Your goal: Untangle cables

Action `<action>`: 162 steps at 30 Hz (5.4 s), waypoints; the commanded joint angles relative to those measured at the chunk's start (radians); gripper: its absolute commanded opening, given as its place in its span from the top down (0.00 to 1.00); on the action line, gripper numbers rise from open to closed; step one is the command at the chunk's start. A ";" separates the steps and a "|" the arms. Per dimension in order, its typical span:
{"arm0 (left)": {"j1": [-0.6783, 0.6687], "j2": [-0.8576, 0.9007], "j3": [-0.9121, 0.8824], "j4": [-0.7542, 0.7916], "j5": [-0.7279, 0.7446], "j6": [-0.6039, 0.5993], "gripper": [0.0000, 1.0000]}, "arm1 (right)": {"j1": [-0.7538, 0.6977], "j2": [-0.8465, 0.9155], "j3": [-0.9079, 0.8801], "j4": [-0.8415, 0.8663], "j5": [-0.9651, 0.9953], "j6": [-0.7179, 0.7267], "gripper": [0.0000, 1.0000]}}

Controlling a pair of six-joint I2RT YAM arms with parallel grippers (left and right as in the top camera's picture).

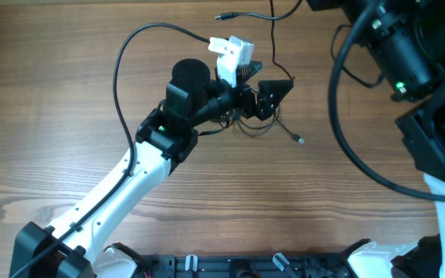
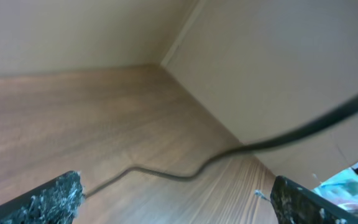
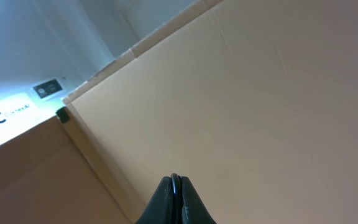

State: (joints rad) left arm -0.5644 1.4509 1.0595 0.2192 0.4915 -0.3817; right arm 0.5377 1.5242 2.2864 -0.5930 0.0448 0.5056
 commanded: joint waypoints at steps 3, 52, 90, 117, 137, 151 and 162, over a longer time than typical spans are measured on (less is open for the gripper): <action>-0.042 -0.014 0.007 0.106 -0.025 0.034 0.02 | -0.002 -0.026 0.006 0.003 -0.066 0.021 0.96; 0.053 -0.011 0.260 0.572 -0.497 0.001 0.96 | -0.247 -0.092 -0.005 -0.849 0.450 0.279 0.00; 0.683 0.415 0.962 -0.622 -0.382 0.103 0.96 | -0.240 0.121 -0.005 -0.869 0.068 0.240 0.00; 1.012 0.807 0.974 -0.412 -0.482 0.090 0.00 | -0.197 0.142 -0.005 -0.933 0.037 0.200 0.00; 0.764 0.829 0.967 -1.025 -0.420 -0.029 0.00 | -0.198 0.273 -0.005 -0.951 -0.037 0.174 0.00; 0.815 1.019 0.967 -0.793 -0.522 -0.155 0.04 | -0.196 0.318 -0.007 -0.931 -0.152 0.178 0.00; 0.815 1.115 0.967 -0.615 -0.499 -0.119 0.67 | -0.196 0.318 -0.007 -0.933 -0.152 0.177 0.00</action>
State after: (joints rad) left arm 0.2527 2.5168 2.0285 -0.4179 -0.0246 -0.5346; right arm 0.3363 1.8297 2.2799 -1.5295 -0.0906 0.6903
